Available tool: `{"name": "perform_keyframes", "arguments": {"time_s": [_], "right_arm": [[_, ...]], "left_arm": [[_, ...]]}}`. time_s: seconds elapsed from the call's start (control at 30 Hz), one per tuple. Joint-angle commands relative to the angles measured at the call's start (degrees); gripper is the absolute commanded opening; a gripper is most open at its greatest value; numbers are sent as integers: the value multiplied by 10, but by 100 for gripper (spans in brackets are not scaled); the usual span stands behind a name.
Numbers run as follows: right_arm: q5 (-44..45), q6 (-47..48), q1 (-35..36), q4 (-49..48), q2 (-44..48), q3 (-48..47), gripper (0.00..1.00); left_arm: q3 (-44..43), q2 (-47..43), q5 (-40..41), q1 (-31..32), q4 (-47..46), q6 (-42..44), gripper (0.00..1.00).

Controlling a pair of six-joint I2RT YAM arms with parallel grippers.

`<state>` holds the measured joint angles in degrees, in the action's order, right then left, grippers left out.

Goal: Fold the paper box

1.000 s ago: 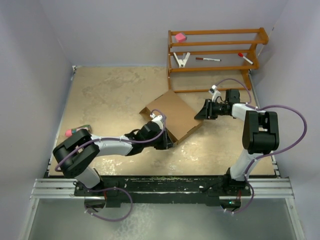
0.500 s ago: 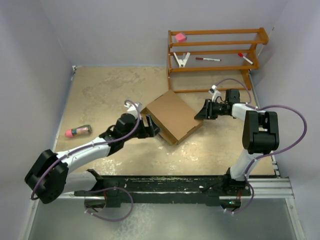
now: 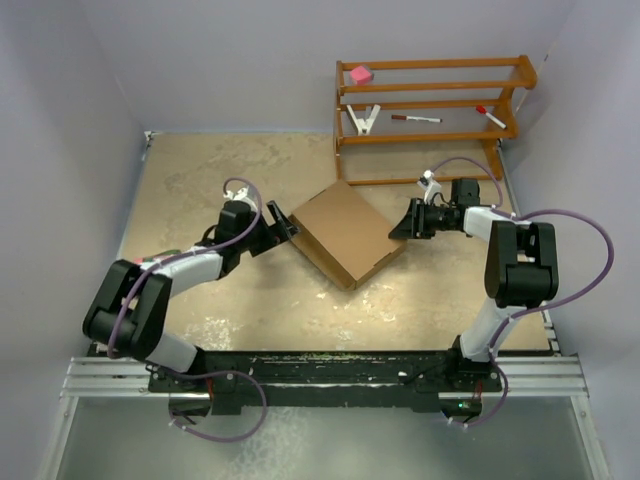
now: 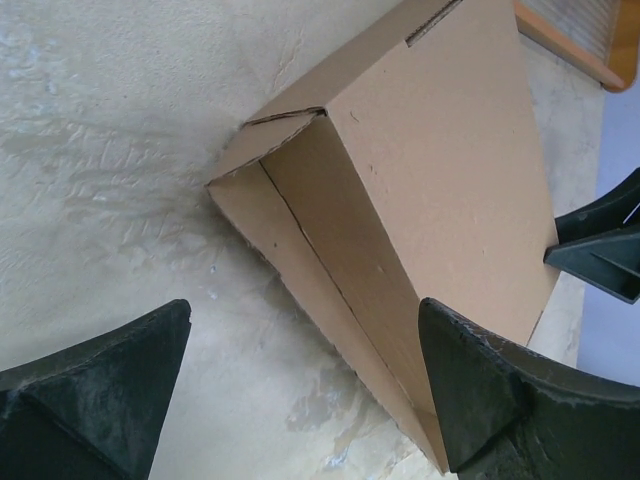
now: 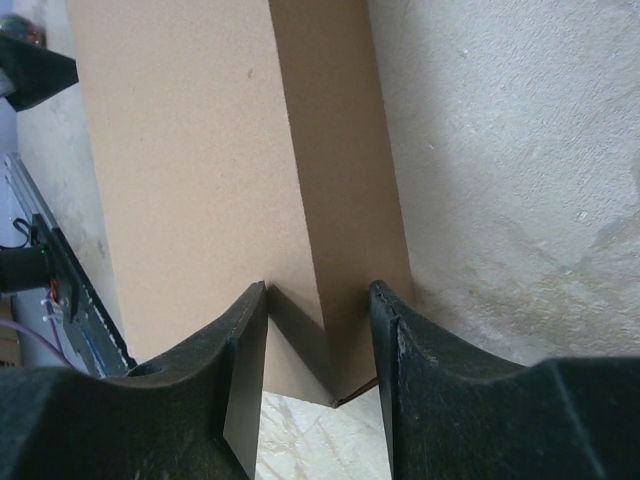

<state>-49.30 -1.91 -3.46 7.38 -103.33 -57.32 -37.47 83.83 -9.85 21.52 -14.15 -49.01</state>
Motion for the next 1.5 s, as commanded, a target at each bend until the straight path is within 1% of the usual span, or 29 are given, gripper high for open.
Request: {"name": "perform_keyframes", "arguments": {"time_s": [0.0, 0.3, 0.47, 0.7, 0.8, 1.03, 1.1, 1.23, 1.37, 1.47], "right_arm": [[79, 32, 0, 9, -30, 1, 44], [77, 33, -1, 10, -31, 1, 44], [77, 34, 0, 10, -31, 1, 44], [78, 34, 0, 11, -32, 1, 43], [78, 33, 0, 11, -33, 1, 43], [78, 34, 1, 11, -32, 1, 43], [79, 34, 0, 11, -33, 1, 43], [79, 34, 0, 11, -33, 1, 43], [79, 34, 0, 12, -33, 1, 43], [79, 34, 0, 12, -33, 1, 43]], "left_arm": [[-48, 42, -35, -6, -70, -22, 98], [-94, 125, -23, -24, -72, -45, 98], [-121, 165, -39, -31, -72, -49, 97], [-150, 201, -53, -38, -60, -44, 92], [-148, 211, -57, -41, -65, -46, 88], [-151, 222, -67, -42, -62, -43, 85], [-154, 223, -68, -42, -56, -40, 83], [-156, 222, -72, -42, -51, -33, 77], [-153, 225, -76, -41, -49, -35, 57], [-151, 225, -75, -42, -46, -37, 48]]}}
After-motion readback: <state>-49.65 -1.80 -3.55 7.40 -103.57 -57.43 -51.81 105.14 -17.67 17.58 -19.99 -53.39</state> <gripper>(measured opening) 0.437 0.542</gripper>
